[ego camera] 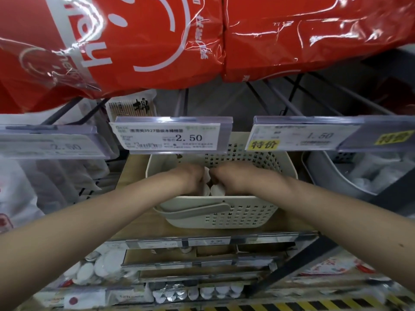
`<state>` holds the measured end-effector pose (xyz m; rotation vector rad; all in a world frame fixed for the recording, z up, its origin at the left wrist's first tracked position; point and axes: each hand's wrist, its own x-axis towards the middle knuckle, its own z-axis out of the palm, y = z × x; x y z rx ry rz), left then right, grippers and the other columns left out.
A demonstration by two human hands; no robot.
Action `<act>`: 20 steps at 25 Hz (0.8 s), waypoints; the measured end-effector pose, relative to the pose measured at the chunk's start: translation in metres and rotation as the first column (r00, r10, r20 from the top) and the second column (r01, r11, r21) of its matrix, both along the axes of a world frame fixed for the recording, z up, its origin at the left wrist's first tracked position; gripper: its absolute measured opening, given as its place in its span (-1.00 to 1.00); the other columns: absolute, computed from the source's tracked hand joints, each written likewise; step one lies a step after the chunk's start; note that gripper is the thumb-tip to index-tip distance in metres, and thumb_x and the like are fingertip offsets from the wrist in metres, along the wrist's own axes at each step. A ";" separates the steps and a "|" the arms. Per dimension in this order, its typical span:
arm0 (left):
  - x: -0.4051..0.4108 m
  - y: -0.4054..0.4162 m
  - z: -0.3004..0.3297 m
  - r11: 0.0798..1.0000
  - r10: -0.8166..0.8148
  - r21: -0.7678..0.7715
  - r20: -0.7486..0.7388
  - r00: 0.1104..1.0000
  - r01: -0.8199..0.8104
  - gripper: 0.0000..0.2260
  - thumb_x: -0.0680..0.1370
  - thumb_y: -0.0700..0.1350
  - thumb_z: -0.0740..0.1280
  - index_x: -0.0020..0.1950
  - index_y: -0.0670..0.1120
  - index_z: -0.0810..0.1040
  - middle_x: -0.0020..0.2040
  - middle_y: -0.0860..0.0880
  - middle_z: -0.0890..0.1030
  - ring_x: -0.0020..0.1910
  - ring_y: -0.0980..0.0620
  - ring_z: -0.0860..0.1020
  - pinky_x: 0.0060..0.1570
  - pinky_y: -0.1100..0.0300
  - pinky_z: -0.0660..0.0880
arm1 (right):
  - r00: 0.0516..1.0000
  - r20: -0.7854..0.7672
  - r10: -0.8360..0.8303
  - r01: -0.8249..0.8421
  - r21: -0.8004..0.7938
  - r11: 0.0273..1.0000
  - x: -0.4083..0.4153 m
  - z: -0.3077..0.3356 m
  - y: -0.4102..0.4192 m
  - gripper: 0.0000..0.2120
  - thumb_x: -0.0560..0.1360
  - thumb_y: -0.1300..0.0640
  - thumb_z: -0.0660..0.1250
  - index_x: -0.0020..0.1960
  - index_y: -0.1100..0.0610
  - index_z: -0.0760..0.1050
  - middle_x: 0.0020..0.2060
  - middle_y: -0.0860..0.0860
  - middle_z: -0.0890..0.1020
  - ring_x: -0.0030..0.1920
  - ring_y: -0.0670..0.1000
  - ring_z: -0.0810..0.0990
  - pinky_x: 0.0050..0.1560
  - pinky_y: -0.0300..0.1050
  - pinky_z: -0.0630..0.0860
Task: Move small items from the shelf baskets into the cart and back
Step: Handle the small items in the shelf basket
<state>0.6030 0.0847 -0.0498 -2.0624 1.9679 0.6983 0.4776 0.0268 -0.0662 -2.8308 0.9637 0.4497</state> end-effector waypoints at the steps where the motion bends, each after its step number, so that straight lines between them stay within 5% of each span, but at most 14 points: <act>1: -0.001 0.000 0.002 1.000 -0.011 0.016 0.010 1.000 0.011 -0.72 0.56 -0.12 0.27 0.26 -0.12 0.49 0.21 -0.09 0.55 0.18 -0.08 0.51 0.13 0.14 0.42 | 1.000 -0.008 0.009 -0.009 -0.009 1.000 0.001 0.000 0.000 -0.81 0.51 0.06 0.29 0.09 0.07 0.47 0.04 0.04 0.57 0.04 0.09 0.55 -0.17 -0.11 0.36; 6: 0.005 -0.003 -0.004 0.991 -0.008 0.134 0.050 0.999 0.001 -0.82 0.60 -0.11 0.21 0.11 -0.18 0.46 0.09 -0.09 0.54 0.04 -0.10 0.50 0.08 0.11 0.42 | 0.999 0.010 0.034 -0.035 0.021 0.999 -0.002 0.002 -0.002 -0.75 0.51 0.06 0.28 0.17 0.07 0.46 0.06 0.04 0.56 0.04 0.08 0.53 -0.16 -0.13 0.35; 10: 0.015 -0.010 -0.016 0.985 0.015 0.172 0.083 0.996 -0.029 -0.67 0.53 -0.02 0.33 0.25 -0.12 0.50 0.19 -0.09 0.57 0.13 -0.08 0.54 0.13 0.10 0.48 | 1.000 -0.006 0.031 -0.031 0.018 0.999 -0.003 0.005 -0.001 -0.74 0.50 0.09 0.30 0.17 0.08 0.49 0.05 0.05 0.54 0.02 0.08 0.52 -0.18 -0.12 0.33; 15: 0.013 -0.012 -0.013 0.992 0.033 0.124 0.007 0.999 -0.034 -0.68 0.51 -0.03 0.37 0.22 -0.12 0.51 0.15 -0.07 0.58 0.08 -0.05 0.54 -0.01 0.17 0.44 | 1.000 0.011 0.013 -0.013 -0.020 1.000 -0.004 0.002 -0.001 -0.77 0.46 0.10 0.33 0.11 0.09 0.50 0.03 0.04 0.52 0.01 0.09 0.51 -0.18 -0.11 0.36; 20: 0.014 -0.011 -0.012 0.989 0.031 0.145 -0.005 1.000 -0.030 -0.65 0.50 -0.02 0.38 0.24 -0.12 0.51 0.17 -0.07 0.57 0.13 -0.06 0.53 0.08 0.13 0.45 | 0.996 0.090 -0.008 0.002 0.068 0.998 -0.006 0.005 -0.001 -0.77 0.46 0.09 0.35 0.07 0.11 0.44 -0.04 0.02 0.51 -0.07 0.05 0.48 -0.16 -0.13 0.37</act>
